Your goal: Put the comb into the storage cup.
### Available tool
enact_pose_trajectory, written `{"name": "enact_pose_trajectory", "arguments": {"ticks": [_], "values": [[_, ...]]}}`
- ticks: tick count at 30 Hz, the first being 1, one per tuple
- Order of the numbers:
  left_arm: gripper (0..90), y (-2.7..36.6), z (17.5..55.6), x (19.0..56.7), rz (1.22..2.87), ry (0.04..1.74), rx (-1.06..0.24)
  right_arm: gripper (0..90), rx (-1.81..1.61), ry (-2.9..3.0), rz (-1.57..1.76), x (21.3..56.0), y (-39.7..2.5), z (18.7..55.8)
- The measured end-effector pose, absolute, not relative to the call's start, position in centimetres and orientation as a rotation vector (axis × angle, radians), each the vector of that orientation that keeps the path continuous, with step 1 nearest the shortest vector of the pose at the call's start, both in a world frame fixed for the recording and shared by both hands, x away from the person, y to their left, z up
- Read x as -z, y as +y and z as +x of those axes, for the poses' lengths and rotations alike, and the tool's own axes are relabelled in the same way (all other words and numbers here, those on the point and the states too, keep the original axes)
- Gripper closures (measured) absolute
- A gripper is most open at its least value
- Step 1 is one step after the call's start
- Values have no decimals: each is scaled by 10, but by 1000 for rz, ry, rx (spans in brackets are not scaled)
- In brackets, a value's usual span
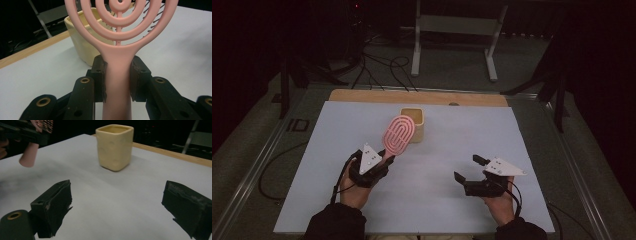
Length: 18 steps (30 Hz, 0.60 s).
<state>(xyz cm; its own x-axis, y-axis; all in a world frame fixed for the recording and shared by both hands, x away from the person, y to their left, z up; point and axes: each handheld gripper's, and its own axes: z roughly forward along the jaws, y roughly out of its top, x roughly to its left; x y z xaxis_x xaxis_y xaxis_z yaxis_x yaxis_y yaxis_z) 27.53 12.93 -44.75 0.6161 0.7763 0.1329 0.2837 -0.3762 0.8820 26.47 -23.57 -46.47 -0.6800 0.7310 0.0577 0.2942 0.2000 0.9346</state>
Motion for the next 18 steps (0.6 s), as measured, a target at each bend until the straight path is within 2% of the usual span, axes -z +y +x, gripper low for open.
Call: {"name": "enact_pose_trajectory", "arguments": {"ticks": [18], "values": [[701, 116, 270, 452, 1937, 813, -721, 88, -1583, 2132, 898, 443, -195, 280]]}}
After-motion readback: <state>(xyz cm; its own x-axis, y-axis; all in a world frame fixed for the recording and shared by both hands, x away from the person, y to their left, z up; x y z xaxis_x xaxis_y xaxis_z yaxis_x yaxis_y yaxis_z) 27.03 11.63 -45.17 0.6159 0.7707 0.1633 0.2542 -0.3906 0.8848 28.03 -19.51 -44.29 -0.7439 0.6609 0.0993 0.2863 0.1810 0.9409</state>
